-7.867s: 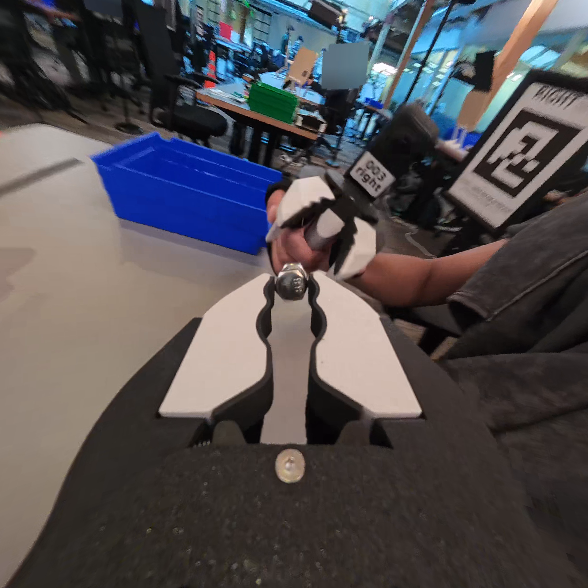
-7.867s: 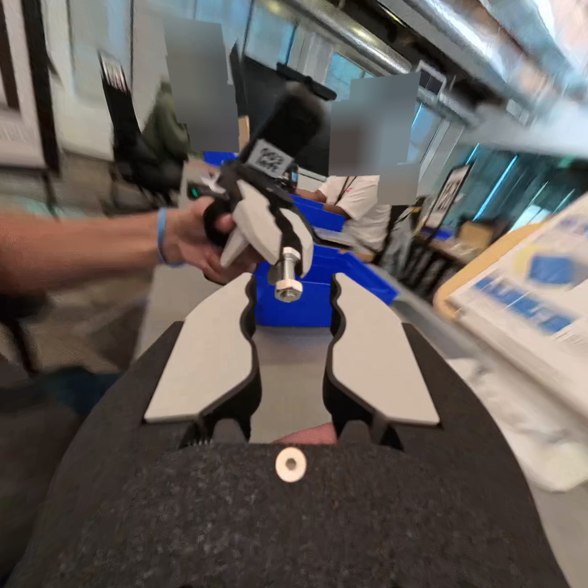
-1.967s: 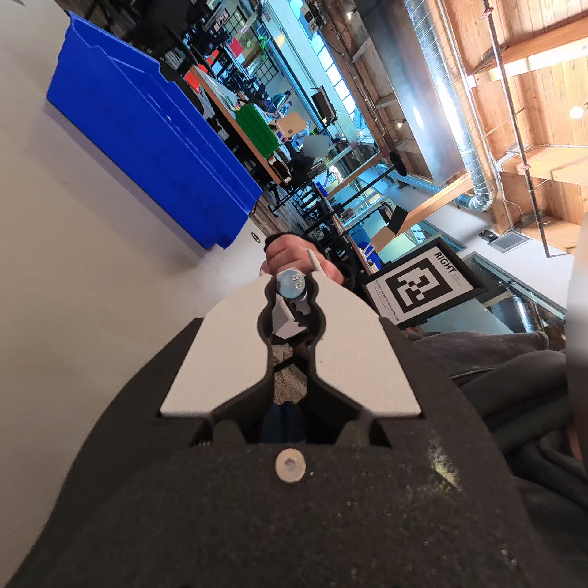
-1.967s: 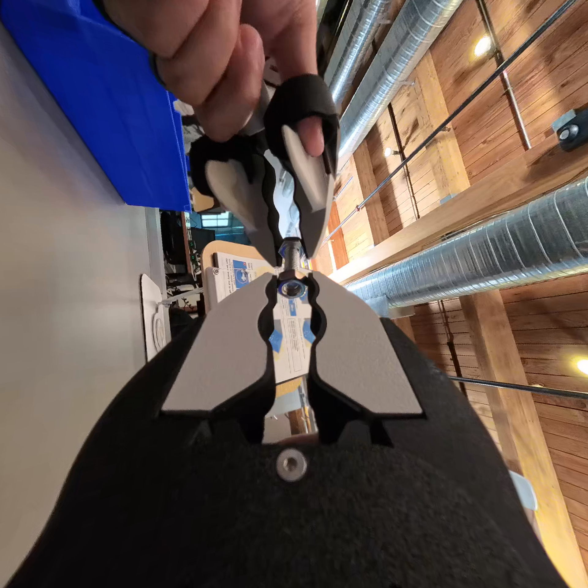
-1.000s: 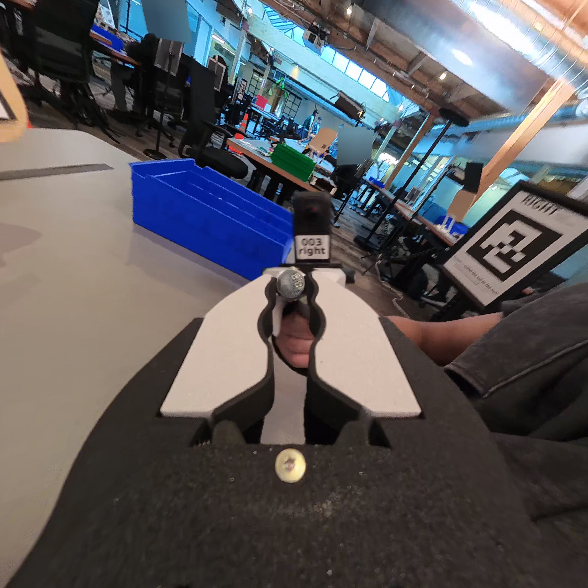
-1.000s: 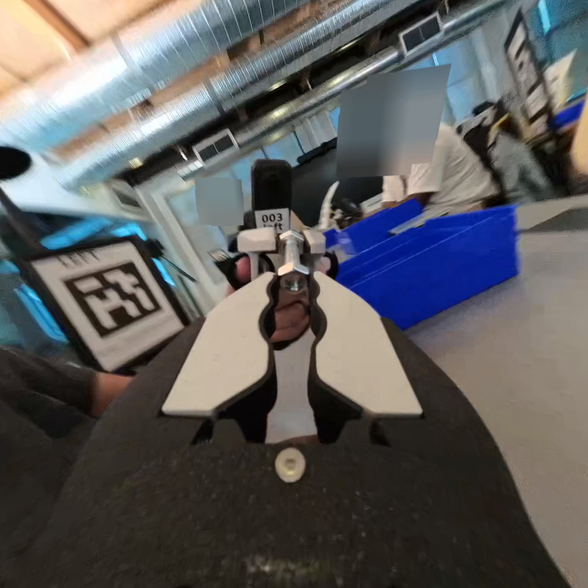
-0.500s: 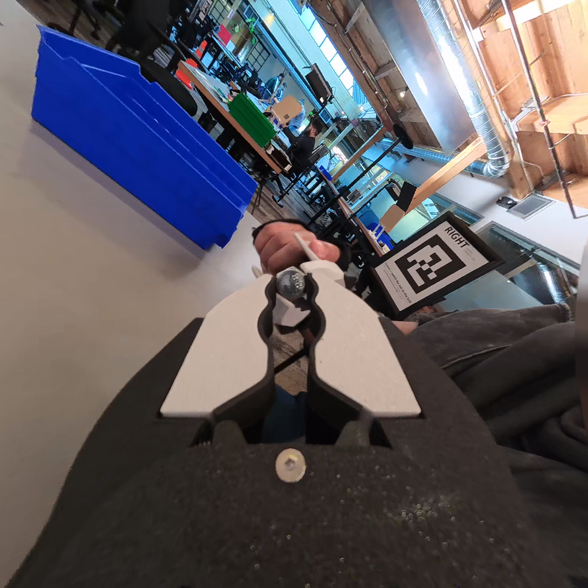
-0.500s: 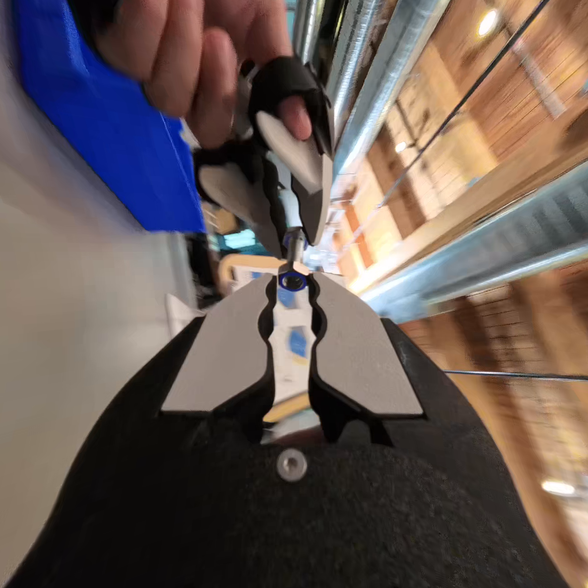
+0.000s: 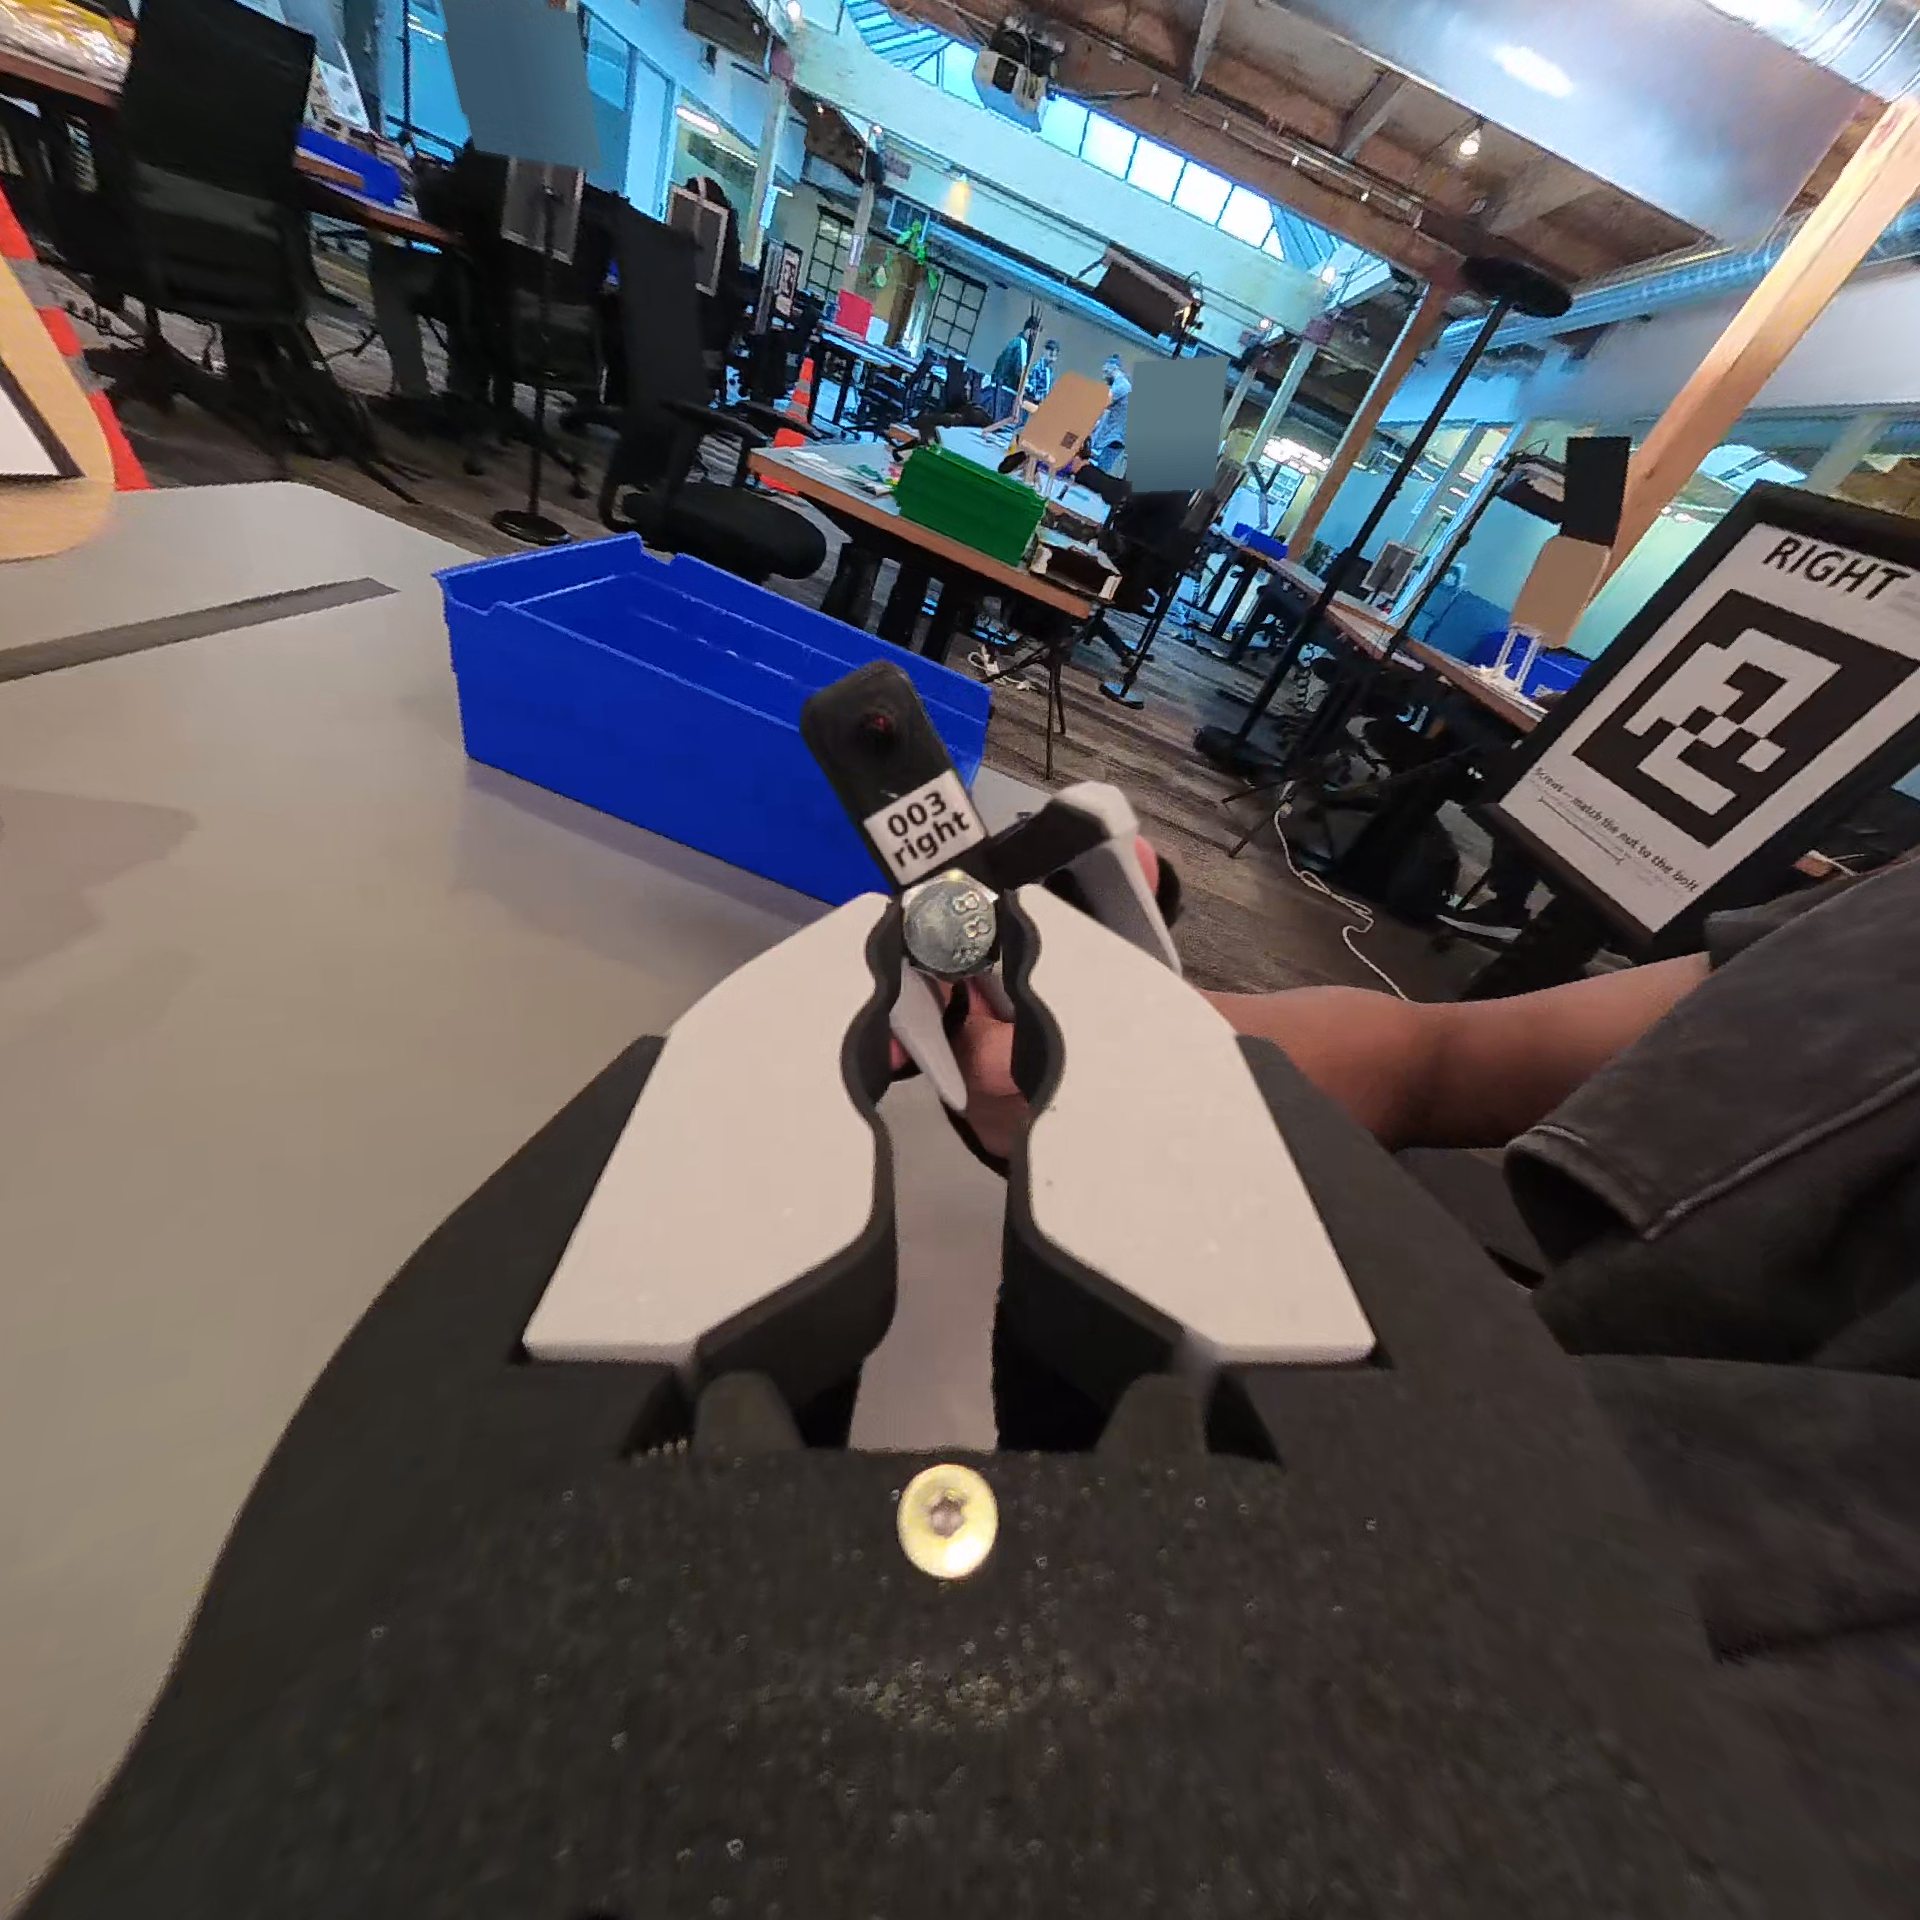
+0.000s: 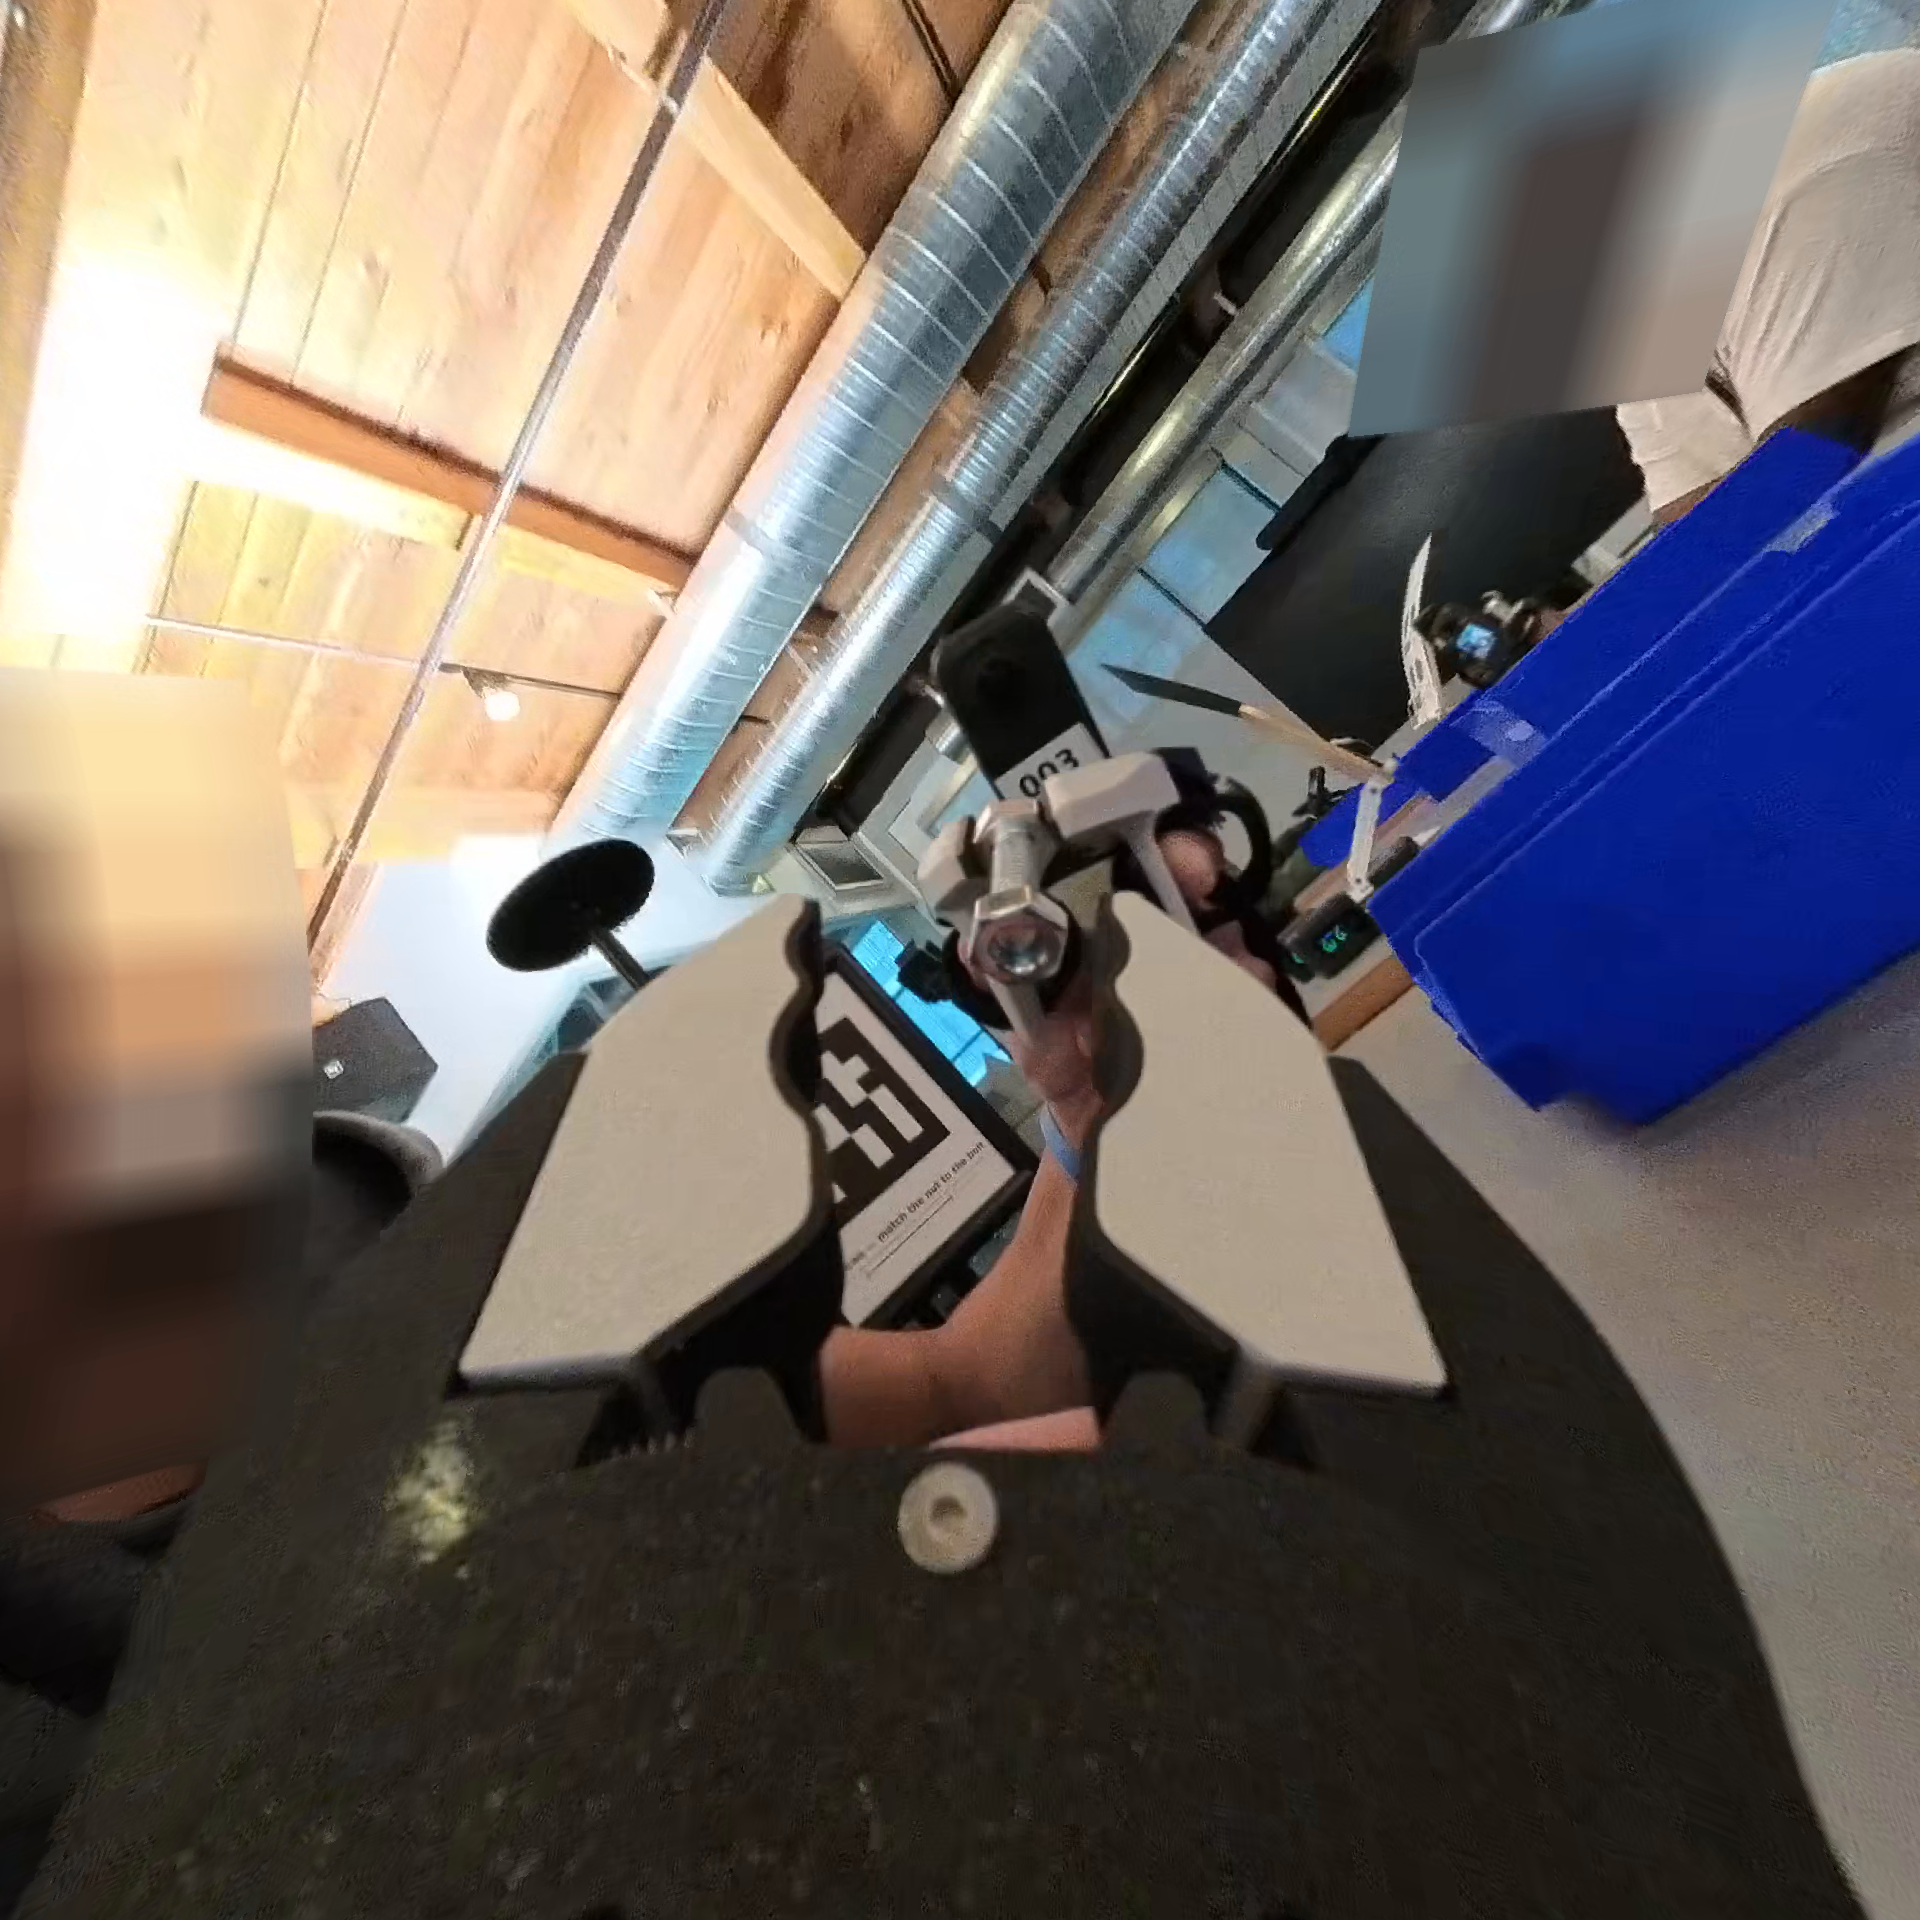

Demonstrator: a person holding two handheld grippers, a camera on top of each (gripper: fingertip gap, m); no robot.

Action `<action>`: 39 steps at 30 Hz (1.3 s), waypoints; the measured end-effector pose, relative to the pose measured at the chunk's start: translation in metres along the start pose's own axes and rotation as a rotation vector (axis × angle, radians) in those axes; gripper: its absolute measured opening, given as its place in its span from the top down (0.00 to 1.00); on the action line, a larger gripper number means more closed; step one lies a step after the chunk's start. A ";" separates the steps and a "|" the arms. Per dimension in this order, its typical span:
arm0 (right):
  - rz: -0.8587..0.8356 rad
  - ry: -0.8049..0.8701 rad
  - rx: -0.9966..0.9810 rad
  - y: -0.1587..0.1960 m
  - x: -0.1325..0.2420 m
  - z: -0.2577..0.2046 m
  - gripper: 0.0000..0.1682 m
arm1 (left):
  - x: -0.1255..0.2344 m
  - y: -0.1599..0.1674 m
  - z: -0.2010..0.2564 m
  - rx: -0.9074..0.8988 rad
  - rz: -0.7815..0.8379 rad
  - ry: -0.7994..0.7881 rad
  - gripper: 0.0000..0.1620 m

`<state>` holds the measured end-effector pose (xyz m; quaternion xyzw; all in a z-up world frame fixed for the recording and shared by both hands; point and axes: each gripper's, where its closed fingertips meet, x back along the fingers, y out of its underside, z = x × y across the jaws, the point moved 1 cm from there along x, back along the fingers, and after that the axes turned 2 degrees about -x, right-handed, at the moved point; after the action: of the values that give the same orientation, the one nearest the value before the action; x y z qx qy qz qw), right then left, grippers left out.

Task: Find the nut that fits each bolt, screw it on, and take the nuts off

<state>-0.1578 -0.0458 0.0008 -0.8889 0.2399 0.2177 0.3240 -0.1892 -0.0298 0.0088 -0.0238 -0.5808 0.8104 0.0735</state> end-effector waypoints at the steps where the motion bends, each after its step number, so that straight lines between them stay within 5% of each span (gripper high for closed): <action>1: 0.003 0.009 -0.007 0.001 0.001 0.003 0.74 | 0.000 0.000 -0.002 0.003 0.000 -0.006 0.89; 6: -0.027 0.038 0.009 0.007 -0.001 0.008 0.79 | -0.001 0.004 -0.006 0.016 -0.006 -0.010 0.89; 9: -0.053 0.065 0.019 0.011 0.000 0.013 0.90 | -0.002 0.003 -0.003 0.033 0.001 0.014 0.89; 13: -0.050 0.125 0.174 0.006 0.004 0.014 0.90 | -0.004 0.005 -0.005 0.046 -0.019 -0.009 0.89; 16: -0.145 0.315 0.636 0.009 0.004 0.014 0.90 | -0.004 0.005 -0.005 0.143 -0.012 0.025 0.89; 24: -0.658 0.788 2.347 0.010 0.019 0.007 0.90 | -0.006 0.008 0.002 0.398 -0.036 0.141 0.89; 26: -0.740 0.811 2.592 0.010 0.025 0.007 0.90 | 0.002 0.004 -0.003 0.416 -0.012 0.139 0.90; 30: -0.678 0.819 2.314 0.002 0.032 0.006 0.90 | 0.009 0.001 -0.012 0.334 -0.010 0.048 0.89; 33: -0.558 0.865 1.848 -0.024 0.034 0.000 0.90 | 0.011 0.018 -0.039 0.147 -0.155 -0.254 0.89; 36: -0.505 1.030 1.392 -0.063 0.053 0.006 0.90 | 0.032 0.040 -0.080 -0.097 -0.401 -0.681 0.89; 39: -0.556 1.271 1.109 -0.100 0.104 -0.001 0.90 | 0.031 0.050 -0.081 -0.192 -0.509 -0.745 0.89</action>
<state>-0.0187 -0.0087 -0.0073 -0.5829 0.2209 -0.5512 0.5546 -0.2140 0.0351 -0.0630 0.4059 -0.6274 0.6624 0.0539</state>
